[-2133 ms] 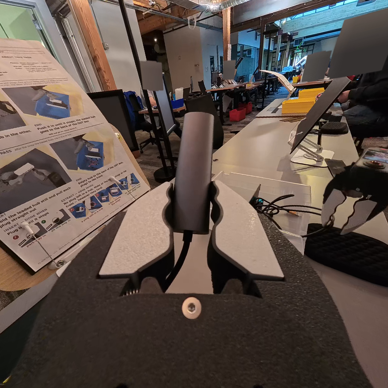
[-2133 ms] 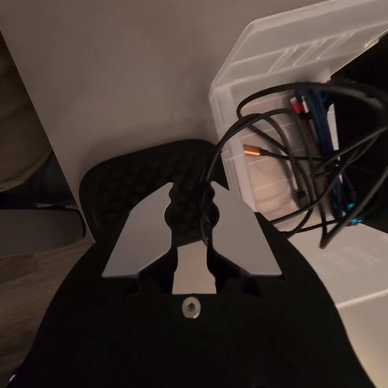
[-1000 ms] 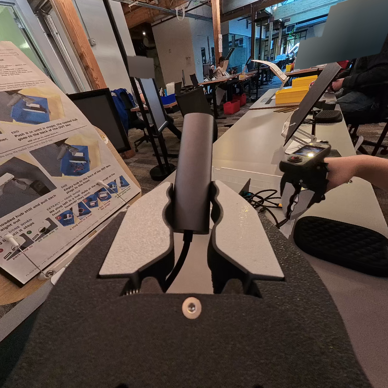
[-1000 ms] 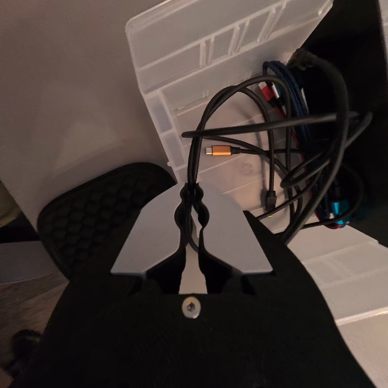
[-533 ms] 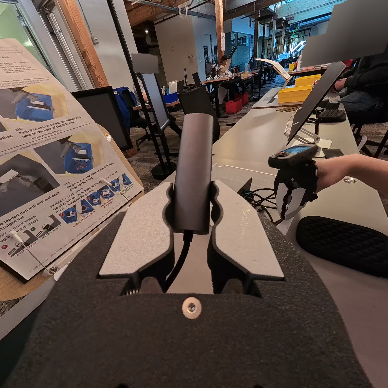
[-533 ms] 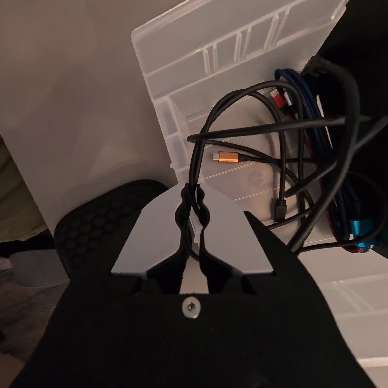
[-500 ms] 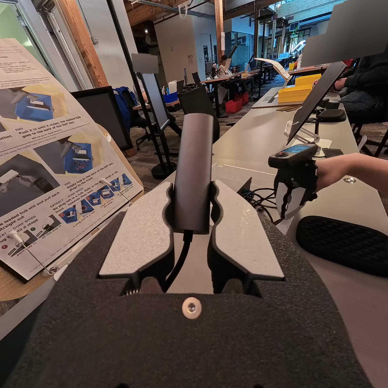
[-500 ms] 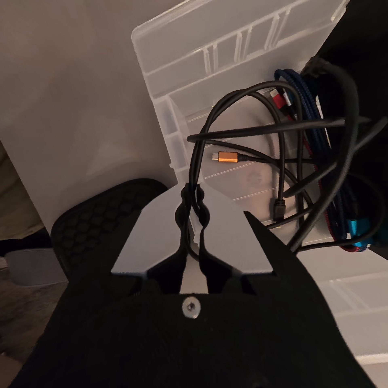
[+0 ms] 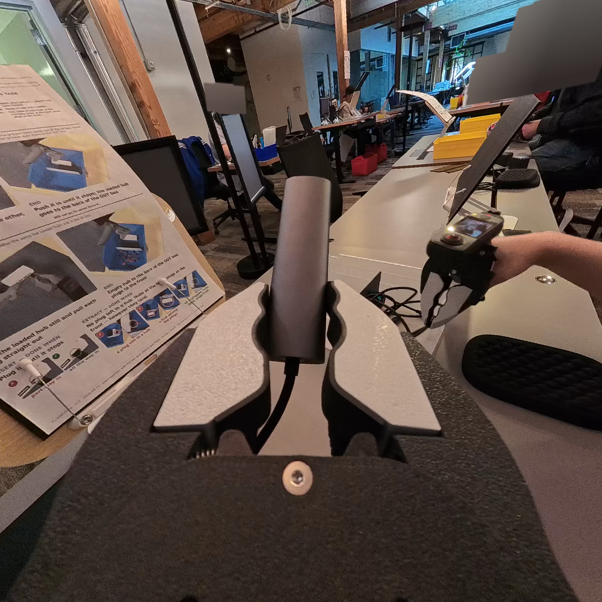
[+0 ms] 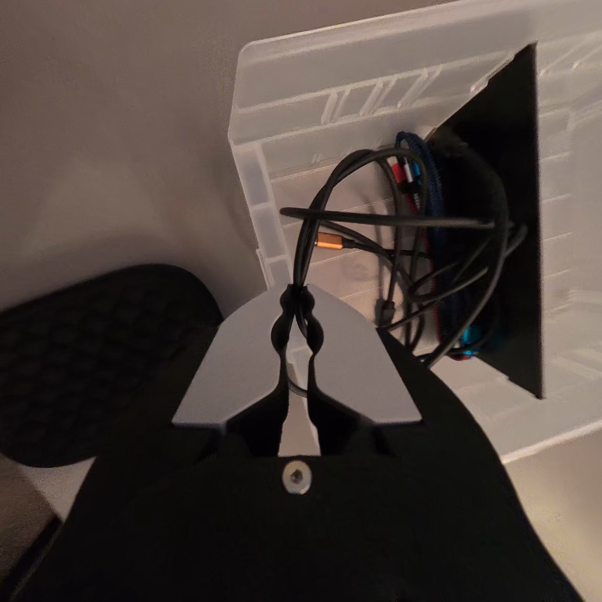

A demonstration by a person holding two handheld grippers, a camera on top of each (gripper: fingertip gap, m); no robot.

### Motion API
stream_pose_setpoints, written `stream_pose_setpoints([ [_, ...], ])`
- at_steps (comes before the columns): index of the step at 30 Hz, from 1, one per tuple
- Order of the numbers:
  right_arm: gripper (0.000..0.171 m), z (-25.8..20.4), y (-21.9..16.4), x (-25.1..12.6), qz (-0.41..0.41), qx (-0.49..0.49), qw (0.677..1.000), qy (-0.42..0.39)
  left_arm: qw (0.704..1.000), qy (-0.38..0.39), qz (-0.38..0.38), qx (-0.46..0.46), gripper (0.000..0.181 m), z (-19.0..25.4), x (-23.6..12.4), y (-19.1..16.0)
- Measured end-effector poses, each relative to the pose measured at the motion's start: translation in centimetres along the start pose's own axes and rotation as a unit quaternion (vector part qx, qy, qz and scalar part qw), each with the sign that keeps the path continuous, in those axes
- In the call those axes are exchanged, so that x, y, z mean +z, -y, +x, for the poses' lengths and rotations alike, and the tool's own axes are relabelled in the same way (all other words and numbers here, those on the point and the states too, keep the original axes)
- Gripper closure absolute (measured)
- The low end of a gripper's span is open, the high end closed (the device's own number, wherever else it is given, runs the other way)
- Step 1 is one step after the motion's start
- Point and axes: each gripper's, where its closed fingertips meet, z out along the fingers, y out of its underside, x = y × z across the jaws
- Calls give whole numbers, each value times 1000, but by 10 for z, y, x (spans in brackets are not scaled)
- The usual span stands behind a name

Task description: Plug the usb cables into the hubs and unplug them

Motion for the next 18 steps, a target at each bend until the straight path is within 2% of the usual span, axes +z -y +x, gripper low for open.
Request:
stream_pose_setpoints([
  [6,165,10,-4,6,-47,-105,993,-41,1000,-1,-1,1,149,0,1,0],
  [10,165,15,-7,12,-74,-125,989,-29,1000,-2,-2,2,149,2,1,0],
  [16,165,20,-4,16,-84,-41,993,74,1000,-3,-9,3,149,2,4,-3],
  [18,165,23,-2,18,-79,22,991,103,1000,-2,-10,5,149,3,5,-3],
])
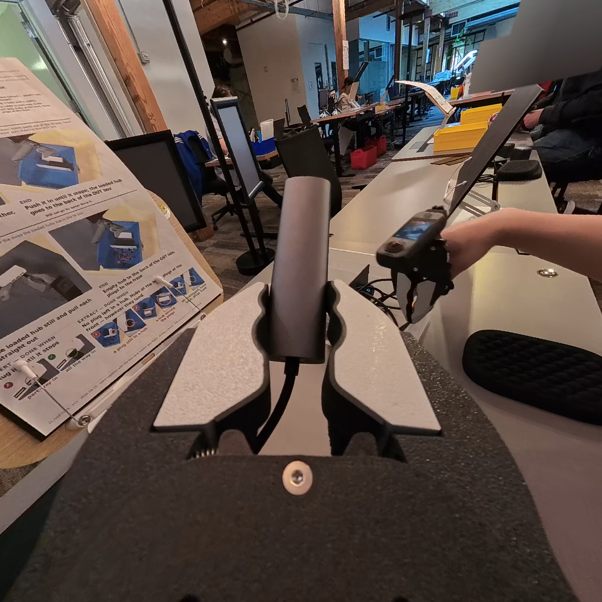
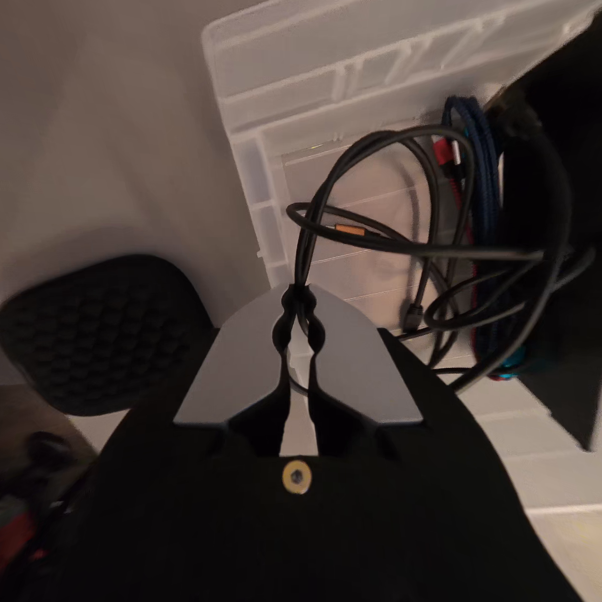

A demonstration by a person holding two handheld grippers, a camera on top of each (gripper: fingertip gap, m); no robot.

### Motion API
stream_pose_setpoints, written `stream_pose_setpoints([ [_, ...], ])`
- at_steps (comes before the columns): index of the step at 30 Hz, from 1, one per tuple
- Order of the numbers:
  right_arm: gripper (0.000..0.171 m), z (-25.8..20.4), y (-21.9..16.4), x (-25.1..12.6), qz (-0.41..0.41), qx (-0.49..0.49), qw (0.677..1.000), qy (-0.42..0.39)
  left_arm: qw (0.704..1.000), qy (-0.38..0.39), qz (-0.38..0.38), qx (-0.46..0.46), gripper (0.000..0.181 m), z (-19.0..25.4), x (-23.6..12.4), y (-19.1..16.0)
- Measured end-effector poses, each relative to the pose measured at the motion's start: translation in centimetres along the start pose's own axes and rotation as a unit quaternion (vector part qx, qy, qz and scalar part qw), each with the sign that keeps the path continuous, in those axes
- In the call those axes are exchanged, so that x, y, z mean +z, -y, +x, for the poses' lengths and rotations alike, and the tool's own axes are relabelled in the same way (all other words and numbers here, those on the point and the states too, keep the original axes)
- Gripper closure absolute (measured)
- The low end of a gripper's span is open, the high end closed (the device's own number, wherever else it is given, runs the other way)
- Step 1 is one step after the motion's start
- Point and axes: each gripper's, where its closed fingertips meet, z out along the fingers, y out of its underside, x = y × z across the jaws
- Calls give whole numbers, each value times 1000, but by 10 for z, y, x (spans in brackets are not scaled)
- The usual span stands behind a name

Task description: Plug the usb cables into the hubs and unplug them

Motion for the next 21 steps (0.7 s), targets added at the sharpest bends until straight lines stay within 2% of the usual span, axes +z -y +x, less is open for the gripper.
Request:
stream_pose_setpoints([
  [2,165,1,1,1,13,57,997,47,1000,1,-1,0,149,-1,0,0],
  [4,165,2,0,1,20,54,996,64,1000,1,-3,0,149,-1,1,-1],
  [7,165,20,-15,12,-29,24,999,11,1000,3,-3,0,149,-2,1,-2],
  [11,165,23,-18,26,-57,-16,998,2,1000,4,-4,4,149,-2,0,-2],
  [14,165,24,-16,24,-61,-55,996,-26,1000,7,-4,6,149,-3,-1,-1],
  [18,164,24,-16,22,-63,-57,996,-35,1000,8,-4,4,149,-5,-1,-2],
  [21,159,18,-6,13,-29,-64,997,-27,1000,9,-5,2,149,-7,-1,-3],
])
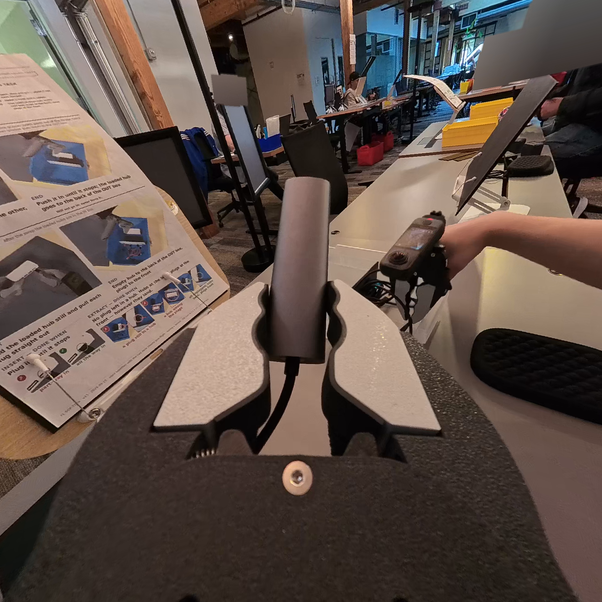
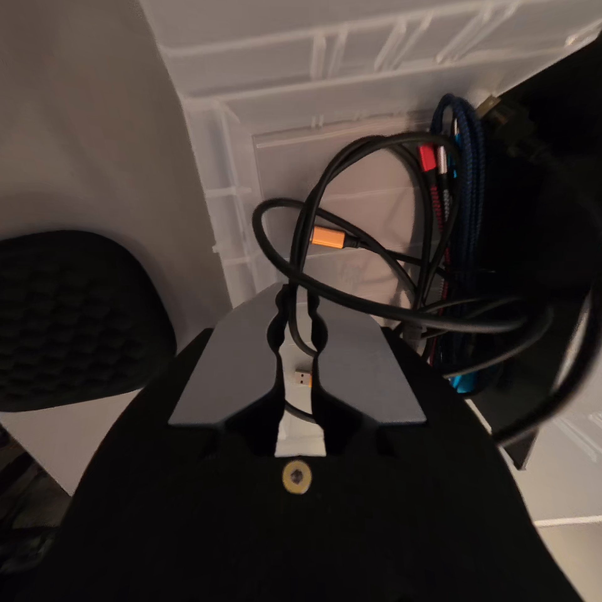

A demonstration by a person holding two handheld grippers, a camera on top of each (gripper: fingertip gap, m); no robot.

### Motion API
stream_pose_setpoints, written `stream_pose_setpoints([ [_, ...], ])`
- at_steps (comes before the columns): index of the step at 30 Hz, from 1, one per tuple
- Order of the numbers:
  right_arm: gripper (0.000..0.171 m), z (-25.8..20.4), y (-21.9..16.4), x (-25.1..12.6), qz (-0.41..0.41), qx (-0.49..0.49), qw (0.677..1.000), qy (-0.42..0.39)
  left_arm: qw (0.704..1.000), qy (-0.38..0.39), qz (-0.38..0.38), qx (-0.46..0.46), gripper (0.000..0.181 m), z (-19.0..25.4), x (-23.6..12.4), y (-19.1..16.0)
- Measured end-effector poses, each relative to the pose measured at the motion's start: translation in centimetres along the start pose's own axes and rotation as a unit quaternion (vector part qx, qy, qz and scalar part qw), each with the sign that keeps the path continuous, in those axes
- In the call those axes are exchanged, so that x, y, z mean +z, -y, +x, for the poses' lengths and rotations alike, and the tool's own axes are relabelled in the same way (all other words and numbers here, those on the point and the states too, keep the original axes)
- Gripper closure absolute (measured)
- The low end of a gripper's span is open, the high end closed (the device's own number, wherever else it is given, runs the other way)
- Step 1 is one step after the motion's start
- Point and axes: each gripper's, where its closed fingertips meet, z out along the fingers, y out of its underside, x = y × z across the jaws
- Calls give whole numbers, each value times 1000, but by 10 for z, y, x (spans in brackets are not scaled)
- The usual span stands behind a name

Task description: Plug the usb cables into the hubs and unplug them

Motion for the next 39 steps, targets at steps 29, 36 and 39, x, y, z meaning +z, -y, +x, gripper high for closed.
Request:
stream_pose_setpoints([
  [29,147,-40,95,-153,373,-29,919,-123,1000,-12,-8,0,149,4,6,-4],
  [36,129,-73,193,-214,469,-108,846,-229,998,-29,-39,36,149,23,16,-9],
  [39,120,-77,213,-234,455,-163,825,-293,996,-43,-51,64,149,34,18,-11],
])
